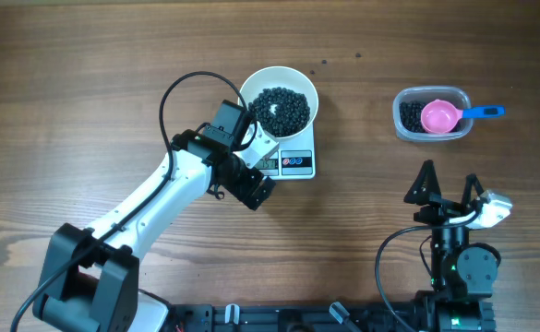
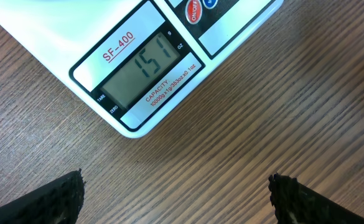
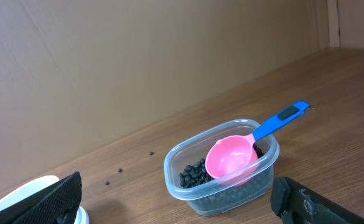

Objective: Scoop item into bowl and weigh 150g on scale

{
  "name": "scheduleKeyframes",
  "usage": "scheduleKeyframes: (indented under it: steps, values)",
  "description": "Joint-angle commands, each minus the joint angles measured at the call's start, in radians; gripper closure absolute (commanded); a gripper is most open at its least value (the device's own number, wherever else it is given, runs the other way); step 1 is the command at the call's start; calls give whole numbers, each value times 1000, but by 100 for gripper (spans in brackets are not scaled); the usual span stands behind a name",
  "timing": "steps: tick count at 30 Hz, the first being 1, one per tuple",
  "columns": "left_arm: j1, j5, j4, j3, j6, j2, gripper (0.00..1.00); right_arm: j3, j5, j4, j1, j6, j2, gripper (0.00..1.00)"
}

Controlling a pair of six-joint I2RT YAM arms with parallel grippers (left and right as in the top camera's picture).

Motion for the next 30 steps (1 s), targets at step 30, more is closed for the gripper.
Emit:
scheduleKeyframes:
  steps: [30]
  values:
    - [-55, -166, 1078, -1, 134, -8, 0, 0, -15, 3, 7, 10, -7, 0]
